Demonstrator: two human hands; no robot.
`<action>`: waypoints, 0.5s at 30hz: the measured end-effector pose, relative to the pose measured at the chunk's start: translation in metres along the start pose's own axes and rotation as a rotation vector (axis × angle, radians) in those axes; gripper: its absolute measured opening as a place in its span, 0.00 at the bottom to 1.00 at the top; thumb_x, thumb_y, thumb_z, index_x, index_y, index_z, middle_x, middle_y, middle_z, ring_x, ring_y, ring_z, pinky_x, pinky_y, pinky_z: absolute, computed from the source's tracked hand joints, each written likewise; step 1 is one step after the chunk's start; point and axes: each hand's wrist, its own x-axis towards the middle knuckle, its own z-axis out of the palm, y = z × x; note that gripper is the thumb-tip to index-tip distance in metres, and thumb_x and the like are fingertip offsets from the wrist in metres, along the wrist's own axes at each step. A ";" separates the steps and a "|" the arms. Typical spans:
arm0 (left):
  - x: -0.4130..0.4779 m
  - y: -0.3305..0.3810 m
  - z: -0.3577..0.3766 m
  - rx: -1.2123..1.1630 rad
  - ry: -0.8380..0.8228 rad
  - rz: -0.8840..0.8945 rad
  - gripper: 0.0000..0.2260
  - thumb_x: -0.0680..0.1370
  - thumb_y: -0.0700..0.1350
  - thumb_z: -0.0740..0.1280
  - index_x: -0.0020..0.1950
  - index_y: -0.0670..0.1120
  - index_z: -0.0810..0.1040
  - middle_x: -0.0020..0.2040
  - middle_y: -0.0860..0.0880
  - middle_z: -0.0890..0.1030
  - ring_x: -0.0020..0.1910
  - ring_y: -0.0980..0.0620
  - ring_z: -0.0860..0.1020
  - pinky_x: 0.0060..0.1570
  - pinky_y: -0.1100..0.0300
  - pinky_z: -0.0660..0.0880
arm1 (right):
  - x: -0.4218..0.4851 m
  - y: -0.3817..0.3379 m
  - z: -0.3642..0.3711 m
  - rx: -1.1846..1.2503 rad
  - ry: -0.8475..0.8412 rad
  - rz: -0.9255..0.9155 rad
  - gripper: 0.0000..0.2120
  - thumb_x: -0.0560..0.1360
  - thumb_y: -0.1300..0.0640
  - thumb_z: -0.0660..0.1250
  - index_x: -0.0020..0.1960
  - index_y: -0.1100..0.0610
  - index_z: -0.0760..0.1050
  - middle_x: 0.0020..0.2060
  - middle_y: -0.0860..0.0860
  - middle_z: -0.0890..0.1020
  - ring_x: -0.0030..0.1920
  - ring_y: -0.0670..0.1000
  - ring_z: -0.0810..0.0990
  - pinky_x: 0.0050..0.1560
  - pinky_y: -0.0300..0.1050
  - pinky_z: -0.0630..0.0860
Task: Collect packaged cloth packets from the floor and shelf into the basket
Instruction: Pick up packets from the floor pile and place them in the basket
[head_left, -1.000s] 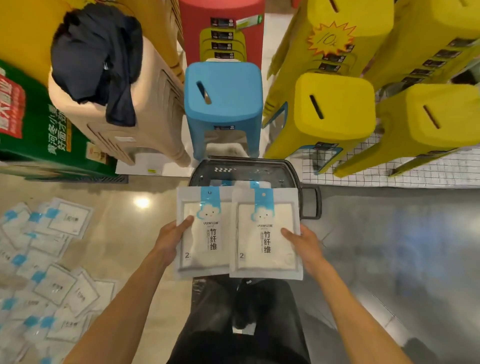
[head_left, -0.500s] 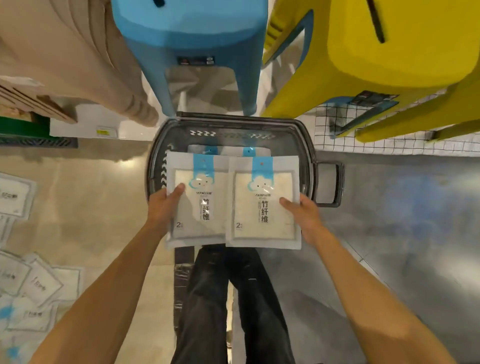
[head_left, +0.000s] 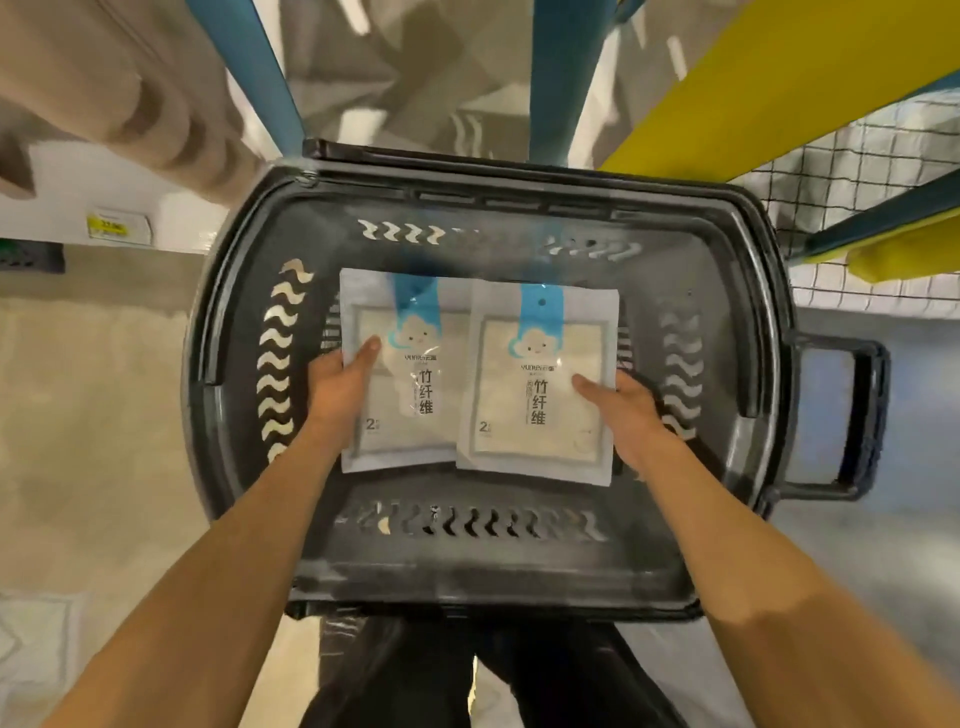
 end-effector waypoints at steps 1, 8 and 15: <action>0.013 -0.006 0.004 0.016 0.008 0.000 0.12 0.78 0.54 0.72 0.49 0.46 0.81 0.46 0.46 0.84 0.46 0.47 0.83 0.54 0.48 0.81 | 0.012 0.003 0.003 -0.008 0.008 0.001 0.14 0.76 0.61 0.72 0.60 0.60 0.79 0.54 0.55 0.85 0.48 0.52 0.85 0.41 0.43 0.82; 0.045 -0.013 0.028 0.293 0.105 0.042 0.28 0.78 0.61 0.68 0.70 0.44 0.75 0.67 0.42 0.77 0.65 0.39 0.76 0.62 0.47 0.74 | 0.069 0.018 0.010 -0.139 0.177 -0.077 0.14 0.73 0.59 0.75 0.58 0.59 0.80 0.51 0.55 0.84 0.51 0.57 0.83 0.54 0.55 0.81; 0.061 -0.021 0.024 0.359 0.079 0.041 0.27 0.80 0.57 0.67 0.72 0.41 0.70 0.68 0.42 0.73 0.66 0.39 0.74 0.59 0.49 0.72 | 0.078 0.031 0.017 -0.227 0.320 -0.123 0.10 0.74 0.57 0.75 0.53 0.58 0.79 0.51 0.55 0.83 0.48 0.55 0.81 0.47 0.44 0.75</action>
